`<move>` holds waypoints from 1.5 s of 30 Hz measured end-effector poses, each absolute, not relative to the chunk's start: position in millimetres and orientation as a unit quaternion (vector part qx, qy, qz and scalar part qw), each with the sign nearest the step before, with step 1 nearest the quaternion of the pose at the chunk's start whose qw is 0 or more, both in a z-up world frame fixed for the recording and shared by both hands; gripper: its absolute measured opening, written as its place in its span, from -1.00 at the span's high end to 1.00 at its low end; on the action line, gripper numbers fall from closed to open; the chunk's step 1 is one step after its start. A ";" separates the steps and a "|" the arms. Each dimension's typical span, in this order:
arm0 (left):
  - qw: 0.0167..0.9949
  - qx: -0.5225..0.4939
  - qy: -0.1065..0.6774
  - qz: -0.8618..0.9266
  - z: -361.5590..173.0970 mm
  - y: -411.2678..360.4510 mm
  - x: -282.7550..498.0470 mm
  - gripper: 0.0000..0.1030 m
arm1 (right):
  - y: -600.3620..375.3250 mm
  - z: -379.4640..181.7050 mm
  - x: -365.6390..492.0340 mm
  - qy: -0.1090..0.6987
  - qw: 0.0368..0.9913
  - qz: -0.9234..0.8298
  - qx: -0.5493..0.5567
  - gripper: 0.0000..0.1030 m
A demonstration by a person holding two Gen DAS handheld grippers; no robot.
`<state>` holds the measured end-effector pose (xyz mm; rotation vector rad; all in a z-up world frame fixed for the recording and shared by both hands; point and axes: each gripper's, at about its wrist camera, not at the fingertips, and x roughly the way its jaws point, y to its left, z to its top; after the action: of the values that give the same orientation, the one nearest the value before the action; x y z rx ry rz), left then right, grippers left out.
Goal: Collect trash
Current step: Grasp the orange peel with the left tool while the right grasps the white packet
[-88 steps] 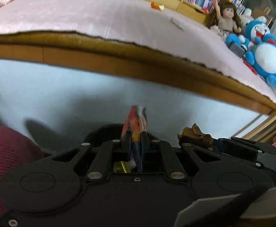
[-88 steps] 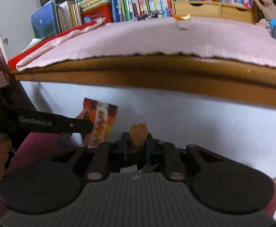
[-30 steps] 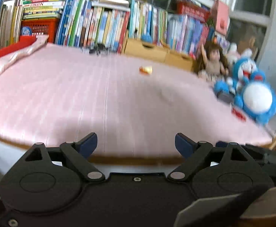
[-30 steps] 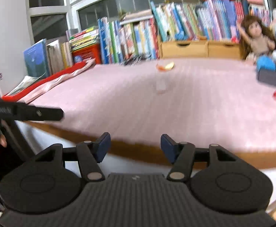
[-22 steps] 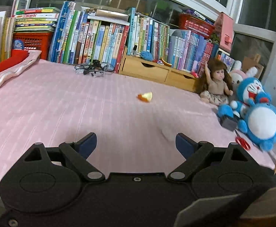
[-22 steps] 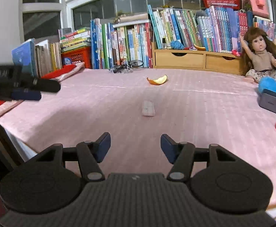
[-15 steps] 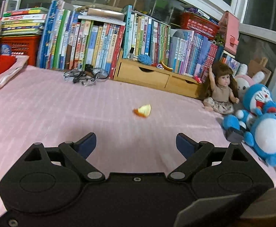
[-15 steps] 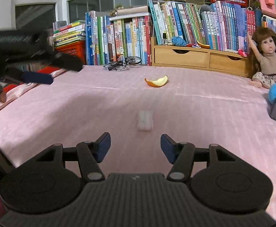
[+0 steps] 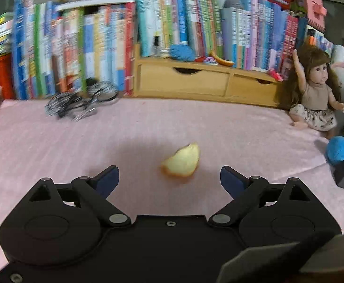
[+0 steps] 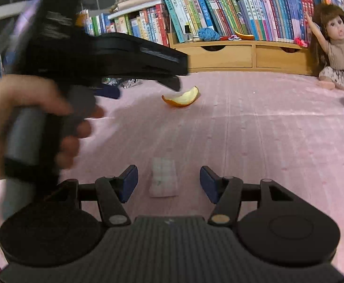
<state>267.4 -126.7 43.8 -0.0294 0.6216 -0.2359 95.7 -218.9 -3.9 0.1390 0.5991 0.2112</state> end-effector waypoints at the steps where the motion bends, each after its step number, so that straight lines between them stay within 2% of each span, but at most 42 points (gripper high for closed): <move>1: 0.945 -0.008 0.302 -0.124 41.8 -131.9 273.3 -0.80 | -220.4 -4.3 95.7 0.294 0.947 0.106 0.073 -0.38; 9: 0.930 0.031 0.353 -0.095 15.9 -158.3 319.3 -0.79 | -228.9 -5.5 95.6 0.291 0.944 0.113 0.104 -0.38; 11: 0.918 0.029 0.382 -0.101 6.4 -159.3 328.2 -0.57 | -229.4 -5.5 95.6 0.290 0.944 0.114 0.108 -0.38; 12: 0.918 0.030 0.383 -0.100 3.4 -159.3 329.0 -0.58 | -230.2 -5.4 96.2 0.290 0.944 0.115 0.111 -0.38; 13: 0.922 0.040 0.371 -0.099 2.2 -160.7 327.5 -0.44 | -230.9 -5.6 96.3 0.289 0.943 0.116 0.113 -0.38; 15: 0.924 0.043 0.365 -0.109 2.2 -161.9 323.1 -0.12 | -232.4 -5.9 96.5 0.289 0.943 0.117 0.120 -0.38; 16: 0.924 0.043 0.362 -0.116 3.6 -162.3 321.3 0.18 | -233.1 -6.0 96.9 0.288 0.942 0.117 0.122 -0.38; 23: 0.921 0.056 0.368 -0.113 16.1 -158.2 314.0 0.30 | -234.5 -6.2 96.9 0.287 0.942 0.117 0.128 -0.37; 31: 0.933 0.048 0.341 -0.105 49.4 -126.3 273.8 0.30 | -223.3 -4.6 97.0 0.291 0.945 0.122 0.092 -0.06; 32: 0.934 0.045 0.338 -0.105 54.4 -120.9 267.0 0.30 | -218.2 -3.6 96.9 0.291 0.946 0.122 0.076 0.14; 33: 0.936 0.043 0.334 -0.105 58.6 -115.7 259.9 0.30 | -213.4 -3.2 96.7 0.292 0.946 0.124 0.061 0.45; 45: 0.962 0.000 0.258 -0.091 94.9 -60.3 131.2 0.30 | -204.5 13.1 59.3 0.257 0.959 0.110 0.039 0.45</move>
<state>131.2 -60.3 94.9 -0.0008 0.5233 -0.1848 59.3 -204.5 13.1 0.0794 0.5219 0.2228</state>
